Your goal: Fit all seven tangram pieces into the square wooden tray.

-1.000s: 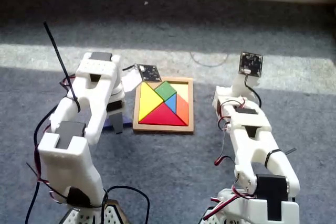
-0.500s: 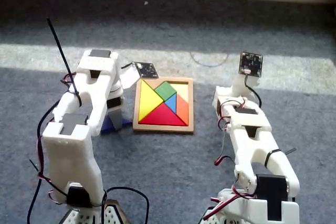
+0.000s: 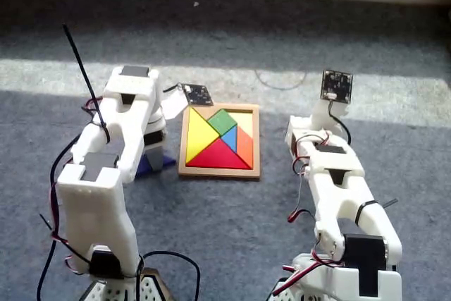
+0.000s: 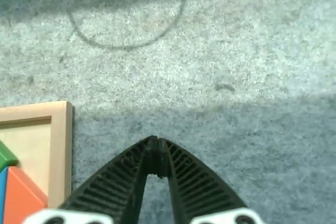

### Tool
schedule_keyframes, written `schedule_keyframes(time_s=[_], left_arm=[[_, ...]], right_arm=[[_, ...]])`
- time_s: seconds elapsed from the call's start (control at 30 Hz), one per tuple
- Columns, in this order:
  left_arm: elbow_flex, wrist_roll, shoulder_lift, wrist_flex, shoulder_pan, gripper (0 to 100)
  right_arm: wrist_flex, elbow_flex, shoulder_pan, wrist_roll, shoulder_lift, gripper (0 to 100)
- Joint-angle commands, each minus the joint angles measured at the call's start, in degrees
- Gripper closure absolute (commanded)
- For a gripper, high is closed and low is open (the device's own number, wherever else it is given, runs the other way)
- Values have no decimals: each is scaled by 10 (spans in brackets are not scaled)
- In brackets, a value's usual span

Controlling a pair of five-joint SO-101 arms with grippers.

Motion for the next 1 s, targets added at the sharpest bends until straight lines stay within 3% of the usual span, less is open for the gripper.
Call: schedule_keyframes(time_s=[0.0,0.33,0.77,0.97], left_arm=[[-18,-2,-7,33,22,889],[-1,37,-116,37,33,895],[34,39,-121,36,35,890],[5,80,-119,32,4,748]], right_arm=[[-13,-26,7,1,-5,988],[-13,-26,7,1,-5,988],[-13,-26,7,1,-5,988],[-13,-26,7,1,-5,988]])
